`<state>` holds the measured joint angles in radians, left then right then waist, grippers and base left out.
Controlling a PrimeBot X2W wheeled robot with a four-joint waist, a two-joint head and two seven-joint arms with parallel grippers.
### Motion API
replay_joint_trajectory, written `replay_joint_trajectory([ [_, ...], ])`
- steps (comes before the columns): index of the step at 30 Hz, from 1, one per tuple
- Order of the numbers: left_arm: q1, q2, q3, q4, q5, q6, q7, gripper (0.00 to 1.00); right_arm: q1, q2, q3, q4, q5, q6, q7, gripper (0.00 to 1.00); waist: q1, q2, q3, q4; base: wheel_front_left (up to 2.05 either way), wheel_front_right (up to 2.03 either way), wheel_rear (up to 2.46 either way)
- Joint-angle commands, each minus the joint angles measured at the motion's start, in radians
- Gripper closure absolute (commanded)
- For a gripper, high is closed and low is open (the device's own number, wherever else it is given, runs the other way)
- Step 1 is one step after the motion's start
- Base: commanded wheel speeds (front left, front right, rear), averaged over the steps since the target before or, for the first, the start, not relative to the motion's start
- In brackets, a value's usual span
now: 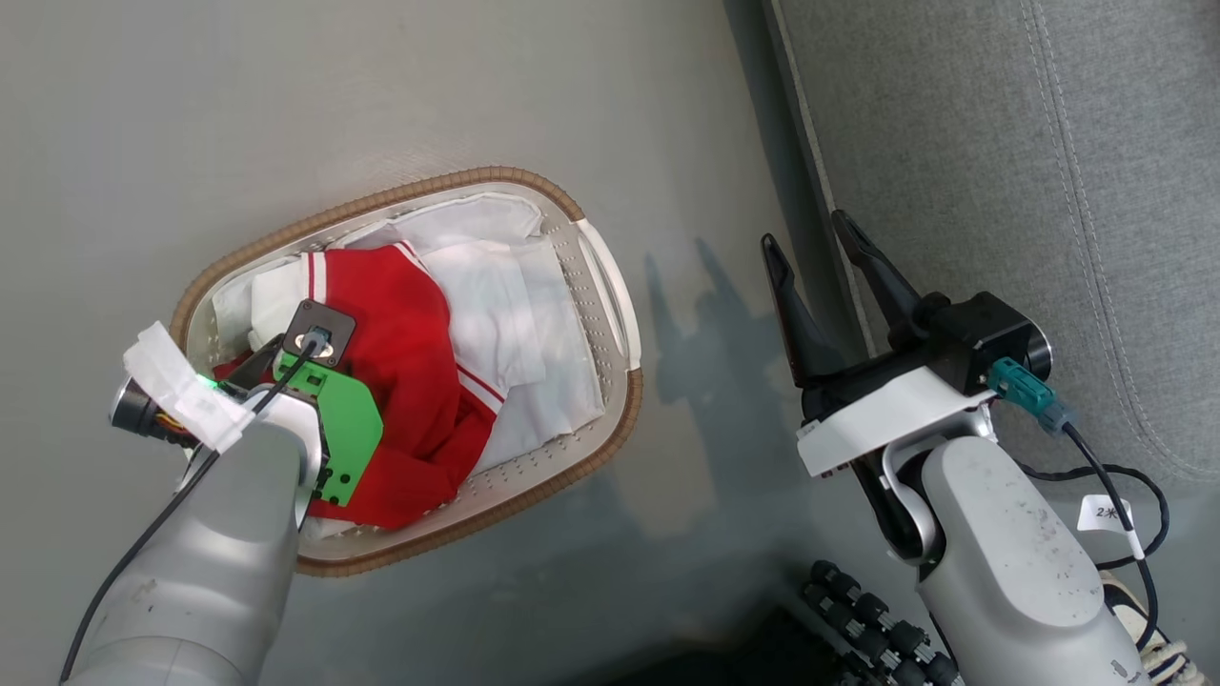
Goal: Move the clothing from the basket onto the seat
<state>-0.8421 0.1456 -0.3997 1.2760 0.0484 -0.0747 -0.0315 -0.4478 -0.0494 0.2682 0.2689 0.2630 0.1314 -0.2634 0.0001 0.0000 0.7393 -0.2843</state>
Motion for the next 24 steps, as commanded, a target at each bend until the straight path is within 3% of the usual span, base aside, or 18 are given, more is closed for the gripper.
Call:
replay_joint_trajectory([
  [1, -0.024, 0.01, -0.005, 0.005, 0.004, 0.005, 0.013, 0.0, -0.003, -0.004, 0.003, -0.004, 0.007, -0.001, -0.002, 0.0, -0.0001, 0.0, 0.002, -0.003, 0.0, 0.0, 0.0],
  [24, -0.074, 0.084, -0.048, 0.015, -0.018, -0.02, 0.155, 0.0, -0.031, -0.003, 0.069, -0.047, 0.044, -0.001, -0.002, 0.0, -0.0001, 0.0, 0.085, -0.065, 0.0, 0.0, 0.0],
])
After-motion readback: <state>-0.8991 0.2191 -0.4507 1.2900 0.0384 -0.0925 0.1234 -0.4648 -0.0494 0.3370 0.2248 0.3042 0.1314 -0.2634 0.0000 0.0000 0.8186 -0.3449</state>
